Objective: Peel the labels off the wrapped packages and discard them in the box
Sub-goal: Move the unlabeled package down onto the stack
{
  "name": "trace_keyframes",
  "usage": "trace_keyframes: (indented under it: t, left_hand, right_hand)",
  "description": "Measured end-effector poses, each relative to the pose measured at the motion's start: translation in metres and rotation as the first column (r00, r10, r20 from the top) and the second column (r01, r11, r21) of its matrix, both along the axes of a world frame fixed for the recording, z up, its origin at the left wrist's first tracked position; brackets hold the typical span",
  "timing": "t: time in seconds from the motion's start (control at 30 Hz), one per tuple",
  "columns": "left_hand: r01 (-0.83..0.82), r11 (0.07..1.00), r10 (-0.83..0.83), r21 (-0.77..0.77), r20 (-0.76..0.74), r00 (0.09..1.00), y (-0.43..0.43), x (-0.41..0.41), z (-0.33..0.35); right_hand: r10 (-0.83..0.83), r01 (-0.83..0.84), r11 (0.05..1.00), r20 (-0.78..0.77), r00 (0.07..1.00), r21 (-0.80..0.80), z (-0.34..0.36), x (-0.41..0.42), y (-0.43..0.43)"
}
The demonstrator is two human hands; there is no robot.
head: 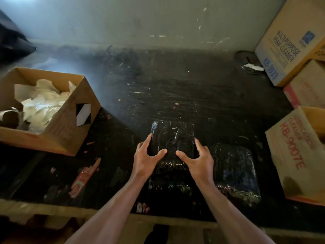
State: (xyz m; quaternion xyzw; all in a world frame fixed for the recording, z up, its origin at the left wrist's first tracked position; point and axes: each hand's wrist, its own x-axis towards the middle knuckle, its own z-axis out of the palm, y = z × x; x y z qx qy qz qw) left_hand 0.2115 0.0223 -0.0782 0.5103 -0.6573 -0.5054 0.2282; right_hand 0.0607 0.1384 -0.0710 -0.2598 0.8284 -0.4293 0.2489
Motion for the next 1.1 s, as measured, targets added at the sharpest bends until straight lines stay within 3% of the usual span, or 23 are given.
trace_keyframes:
  t: [0.4,0.77,1.1]
  left_hand:
    - [-0.011,1.000,0.011,0.011,0.052,0.999,0.065,0.047,-0.019]
    - [0.010,1.000,-0.011,0.010,0.052,0.999,0.060,0.037,-0.018]
    - [-0.002,1.000,0.002,-0.010,0.070,0.998,0.055,0.028,-0.019]
  right_hand:
    - [0.057,-0.042,0.990,-0.110,0.992,0.134,-0.009,0.056,0.054]
    - [0.012,0.009,0.993,-0.168,0.986,0.121,-0.008,0.060,0.053]
    - [-0.039,0.052,0.993,-0.126,0.991,0.106,-0.008,0.060,0.045]
